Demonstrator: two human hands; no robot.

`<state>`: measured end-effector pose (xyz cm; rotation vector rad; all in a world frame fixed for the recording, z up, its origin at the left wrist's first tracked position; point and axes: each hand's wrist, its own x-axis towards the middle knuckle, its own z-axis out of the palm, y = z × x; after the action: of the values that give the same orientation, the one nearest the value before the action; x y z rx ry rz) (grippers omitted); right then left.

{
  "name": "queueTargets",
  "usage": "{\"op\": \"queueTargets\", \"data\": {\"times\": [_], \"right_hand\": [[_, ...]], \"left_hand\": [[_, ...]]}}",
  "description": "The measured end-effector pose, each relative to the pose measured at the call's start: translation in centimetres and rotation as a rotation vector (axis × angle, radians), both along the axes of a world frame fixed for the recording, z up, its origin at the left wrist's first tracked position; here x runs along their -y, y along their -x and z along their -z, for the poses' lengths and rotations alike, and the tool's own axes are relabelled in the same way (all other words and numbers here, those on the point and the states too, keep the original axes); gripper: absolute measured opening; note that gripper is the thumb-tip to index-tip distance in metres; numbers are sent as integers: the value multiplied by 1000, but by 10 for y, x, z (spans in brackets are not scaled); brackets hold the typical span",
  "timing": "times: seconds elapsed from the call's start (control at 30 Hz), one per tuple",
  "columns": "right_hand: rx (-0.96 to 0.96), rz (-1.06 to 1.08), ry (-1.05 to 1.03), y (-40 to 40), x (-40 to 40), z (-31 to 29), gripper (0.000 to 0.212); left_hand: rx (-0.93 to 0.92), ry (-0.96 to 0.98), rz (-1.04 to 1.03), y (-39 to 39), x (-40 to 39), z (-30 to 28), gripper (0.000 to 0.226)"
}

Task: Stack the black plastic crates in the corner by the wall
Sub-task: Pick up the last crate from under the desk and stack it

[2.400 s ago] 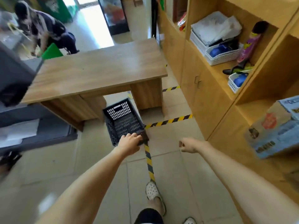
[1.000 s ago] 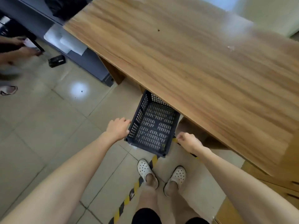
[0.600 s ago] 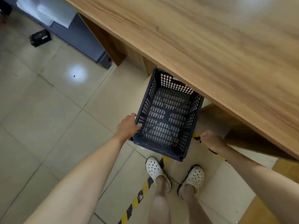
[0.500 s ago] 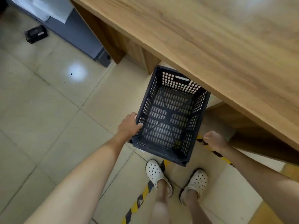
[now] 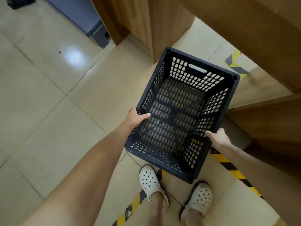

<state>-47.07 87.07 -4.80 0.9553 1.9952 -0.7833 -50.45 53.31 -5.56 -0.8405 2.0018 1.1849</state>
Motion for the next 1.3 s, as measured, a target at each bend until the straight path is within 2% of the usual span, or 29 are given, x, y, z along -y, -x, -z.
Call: {"op": "queueTargets", "data": {"times": [0.1,0.37,0.57,0.67,0.8,0.93,1.0,1.17,1.3], "right_hand": [[2,-30,-35,-1,3,-6,57],[131,-88,63,-5,2,-45,45],[210,-372,85,-6,35,-103,40],[206,-513,109,-16,61,-148,34],[166,-702,137,-30,91,-211,38],[132,-823,148,-30,137,-293,30],[115,-897,120,-27,166,-337,25],[-12,-1145,64,-24,230,-425,34],[-75,-1286,62,-22,282,-493,23]], "left_hand": [[-55,69,-98,-4,3,-7,82],[17,137,-121,-38,16,-67,77],[162,273,-148,-80,49,-136,60],[190,311,-102,-119,72,-181,52],[218,554,108,-184,89,-254,50],[123,722,187,-227,107,-324,36],[109,772,179,-243,121,-365,33],[115,839,68,-280,162,-453,42],[115,857,-29,-316,191,-506,39]]}}
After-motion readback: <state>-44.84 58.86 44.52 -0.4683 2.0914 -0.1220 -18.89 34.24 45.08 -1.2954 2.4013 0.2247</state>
